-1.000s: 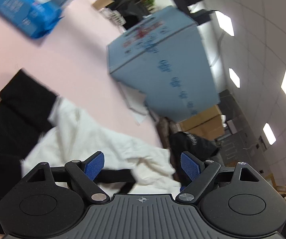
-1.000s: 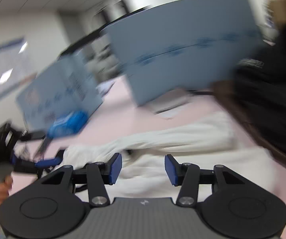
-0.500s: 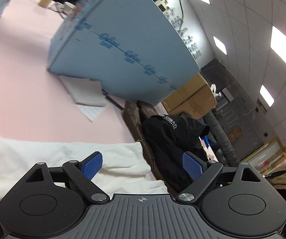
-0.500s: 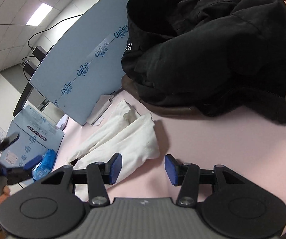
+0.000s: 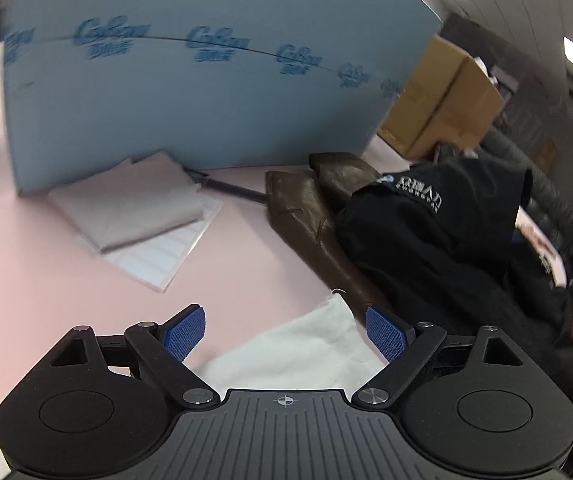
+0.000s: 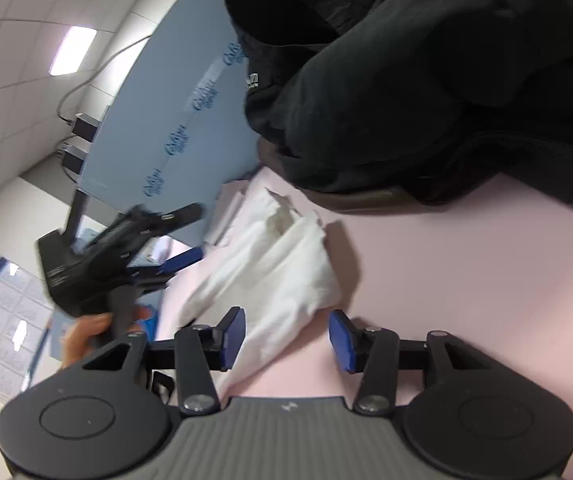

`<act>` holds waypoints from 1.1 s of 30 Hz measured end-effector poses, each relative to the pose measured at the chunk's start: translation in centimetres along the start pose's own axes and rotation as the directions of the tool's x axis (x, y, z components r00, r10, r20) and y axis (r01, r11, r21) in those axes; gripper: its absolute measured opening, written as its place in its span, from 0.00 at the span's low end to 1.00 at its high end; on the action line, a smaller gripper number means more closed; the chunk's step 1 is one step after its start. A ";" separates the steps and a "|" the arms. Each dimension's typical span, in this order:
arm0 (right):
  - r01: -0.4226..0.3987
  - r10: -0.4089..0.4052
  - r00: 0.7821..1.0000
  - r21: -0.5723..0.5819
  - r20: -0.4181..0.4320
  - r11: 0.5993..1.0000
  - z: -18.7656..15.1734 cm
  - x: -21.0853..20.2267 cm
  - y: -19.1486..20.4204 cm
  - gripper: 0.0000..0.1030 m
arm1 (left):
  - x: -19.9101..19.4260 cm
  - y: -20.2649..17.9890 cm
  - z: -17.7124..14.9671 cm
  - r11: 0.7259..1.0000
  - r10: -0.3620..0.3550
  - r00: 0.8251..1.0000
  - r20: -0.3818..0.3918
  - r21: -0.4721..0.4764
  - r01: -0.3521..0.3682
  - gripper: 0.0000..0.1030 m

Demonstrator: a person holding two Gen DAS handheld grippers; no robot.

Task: Fold clothes
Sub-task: 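Pinch the white cloth corner with the left gripper beside the right gripper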

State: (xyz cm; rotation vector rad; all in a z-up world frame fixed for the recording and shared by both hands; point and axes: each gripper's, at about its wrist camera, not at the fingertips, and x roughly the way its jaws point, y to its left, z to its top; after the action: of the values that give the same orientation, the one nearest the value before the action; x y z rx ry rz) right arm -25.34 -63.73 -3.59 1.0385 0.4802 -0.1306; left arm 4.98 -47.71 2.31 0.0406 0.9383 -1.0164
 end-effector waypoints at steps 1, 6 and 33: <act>-0.007 0.007 1.000 0.004 0.002 1.000 0.0 0.1 -0.1 0.48 | 0.5 -0.1 0.3 1.000 -0.022 1.000 -0.022 0.008 0.022 0.87; -0.036 0.036 0.999 0.039 0.005 0.999 0.0 0.8 -0.5 0.48 | 3.6 -0.5 1.3 0.996 -0.079 0.987 -0.143 0.036 0.085 0.86; -0.040 0.032 0.996 0.093 0.082 0.995 -0.3 1.5 -2.4 0.05 | 4.7 -1.0 1.6 0.970 -0.106 0.965 -0.241 0.189 0.154 0.07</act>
State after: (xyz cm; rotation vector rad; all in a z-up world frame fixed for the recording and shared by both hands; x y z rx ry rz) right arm -24.84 -64.50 -6.29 1.1301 0.3847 -0.1639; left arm 6.14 -52.24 0.51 0.2780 1.0521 -1.2486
